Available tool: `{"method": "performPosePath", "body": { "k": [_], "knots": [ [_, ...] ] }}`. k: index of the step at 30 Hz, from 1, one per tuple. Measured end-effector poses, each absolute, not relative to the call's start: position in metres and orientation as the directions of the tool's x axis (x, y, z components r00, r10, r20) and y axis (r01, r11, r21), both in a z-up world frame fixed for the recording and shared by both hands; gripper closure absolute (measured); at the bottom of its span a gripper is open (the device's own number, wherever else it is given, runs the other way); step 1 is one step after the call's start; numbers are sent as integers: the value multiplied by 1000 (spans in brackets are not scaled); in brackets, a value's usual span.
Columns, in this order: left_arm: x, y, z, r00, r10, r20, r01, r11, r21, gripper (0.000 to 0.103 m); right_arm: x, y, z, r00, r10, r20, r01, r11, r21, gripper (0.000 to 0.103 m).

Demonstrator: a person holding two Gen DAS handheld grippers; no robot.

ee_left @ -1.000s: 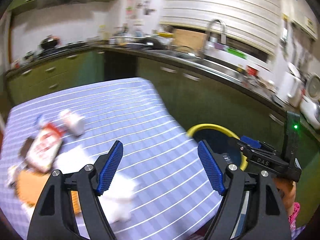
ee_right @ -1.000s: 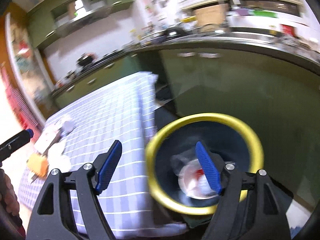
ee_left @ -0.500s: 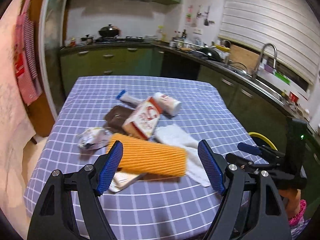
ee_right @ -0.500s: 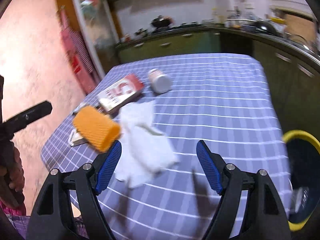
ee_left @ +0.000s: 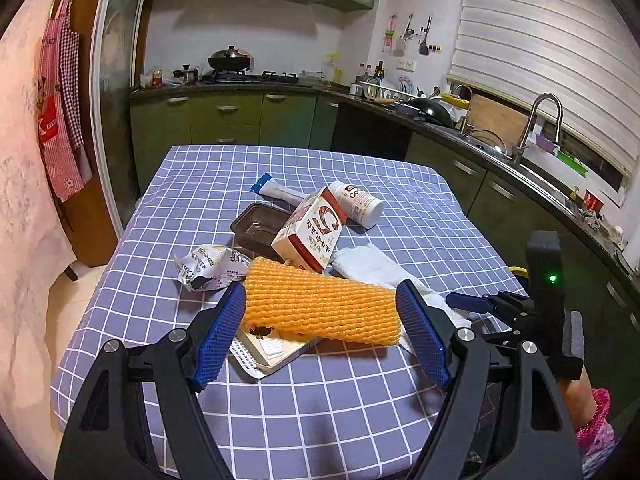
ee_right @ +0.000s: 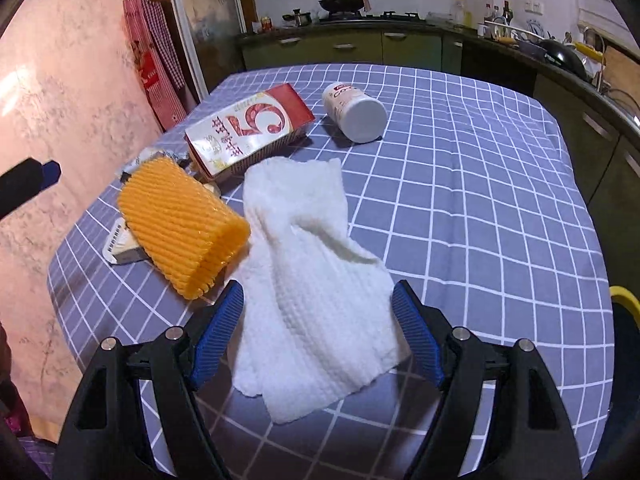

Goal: Collect trash
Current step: 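Reach the right tool to the white towel and grasp it, then carry the white towel over the yellow-rimmed bin and open the right tool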

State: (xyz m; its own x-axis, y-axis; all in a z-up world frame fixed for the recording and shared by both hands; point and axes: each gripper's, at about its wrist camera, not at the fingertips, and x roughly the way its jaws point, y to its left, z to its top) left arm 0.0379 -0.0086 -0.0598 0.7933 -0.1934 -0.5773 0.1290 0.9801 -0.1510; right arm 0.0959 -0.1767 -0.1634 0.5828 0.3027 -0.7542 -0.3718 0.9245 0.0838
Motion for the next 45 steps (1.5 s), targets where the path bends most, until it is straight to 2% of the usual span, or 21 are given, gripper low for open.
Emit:
{"method": "performPosePath", "body": {
  "k": [2,5,7,8,9,14,26,32,38,45],
  "knots": [
    [39,-11,-61,791,-192,-580,129,980,-149,27,95,-173,-165,592,270,-759,-369,929,42,36],
    [38,-12,-62,791,-195,-580,132,980,-149,26,94,-173,-165,609,229,-760,-358,934,-5,52],
    [38,-13,-63,790,-195,-581,131,980,-150,26,93,-175,-164,608,226,-761,-356,934,-7,70],
    [38,-13,-63,789,-196,-582,130,980,-153,26,93,-175,-163,608,224,-762,-355,935,-8,87],
    [38,-14,-64,788,-197,-583,130,979,-155,26,93,-177,-162,607,228,-761,-352,936,-1,96],
    [37,-11,-64,791,-193,-581,124,980,-158,27,87,-188,-147,629,275,-727,-338,939,62,99],
    [37,-16,-66,788,-197,-583,132,979,-153,26,56,-240,-68,758,324,-566,-298,944,142,99],
    [37,-18,-64,788,-202,-581,137,979,-154,26,40,-286,-48,820,244,-517,-196,970,147,99],
    [39,-25,-67,780,-211,-589,149,977,-153,26,20,-351,-36,872,84,-482,-17,990,143,99],
    [42,-38,-66,770,-225,-597,172,974,-145,26,16,-416,-51,857,-84,-509,180,973,142,99]
  ]
}}
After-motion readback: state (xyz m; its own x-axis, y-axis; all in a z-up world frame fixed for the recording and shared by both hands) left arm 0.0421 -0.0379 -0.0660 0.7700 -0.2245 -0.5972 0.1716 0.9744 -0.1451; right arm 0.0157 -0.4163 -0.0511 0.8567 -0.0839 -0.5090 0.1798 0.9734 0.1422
